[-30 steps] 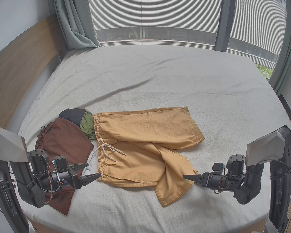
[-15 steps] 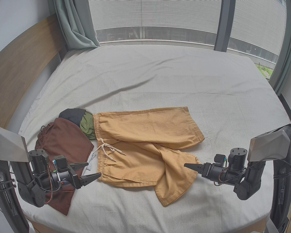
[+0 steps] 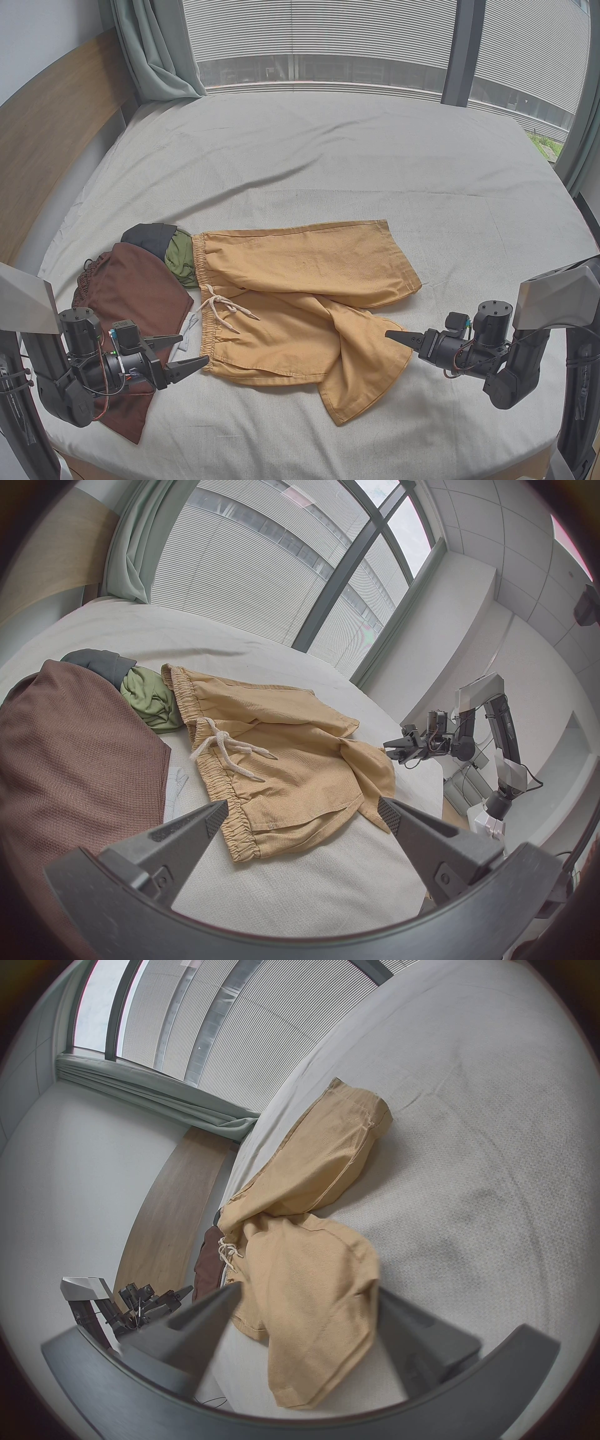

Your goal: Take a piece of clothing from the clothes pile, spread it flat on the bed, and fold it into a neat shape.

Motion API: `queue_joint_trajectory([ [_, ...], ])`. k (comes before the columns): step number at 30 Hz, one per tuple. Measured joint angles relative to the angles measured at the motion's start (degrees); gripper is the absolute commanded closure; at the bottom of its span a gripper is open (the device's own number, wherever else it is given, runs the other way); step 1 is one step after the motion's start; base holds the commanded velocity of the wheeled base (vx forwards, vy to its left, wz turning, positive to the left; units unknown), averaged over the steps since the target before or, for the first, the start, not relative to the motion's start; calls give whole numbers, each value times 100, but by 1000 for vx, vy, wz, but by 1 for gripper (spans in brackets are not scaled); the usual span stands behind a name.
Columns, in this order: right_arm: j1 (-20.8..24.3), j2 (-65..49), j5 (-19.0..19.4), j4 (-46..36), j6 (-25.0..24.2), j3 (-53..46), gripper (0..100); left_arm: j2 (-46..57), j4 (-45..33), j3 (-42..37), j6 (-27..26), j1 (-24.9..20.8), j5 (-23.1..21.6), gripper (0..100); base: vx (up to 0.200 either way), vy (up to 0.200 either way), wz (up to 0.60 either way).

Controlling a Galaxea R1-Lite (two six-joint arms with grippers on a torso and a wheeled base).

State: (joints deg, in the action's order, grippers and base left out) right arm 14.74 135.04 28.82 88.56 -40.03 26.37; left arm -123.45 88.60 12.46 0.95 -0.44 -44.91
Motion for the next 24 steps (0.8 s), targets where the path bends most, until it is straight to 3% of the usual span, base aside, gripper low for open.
queue_joint_trajectory([
  [12, -269, 50, -219, -13, 21, 336, 100, -2, 0, -9, 0, -2, 0, 0, 0, 0, 0],
  [24, -524, 466, -477, -22, 40, 1384, 100, -9, -2, 0, 6, 0, 0, 0, 0, 0, 0],
])
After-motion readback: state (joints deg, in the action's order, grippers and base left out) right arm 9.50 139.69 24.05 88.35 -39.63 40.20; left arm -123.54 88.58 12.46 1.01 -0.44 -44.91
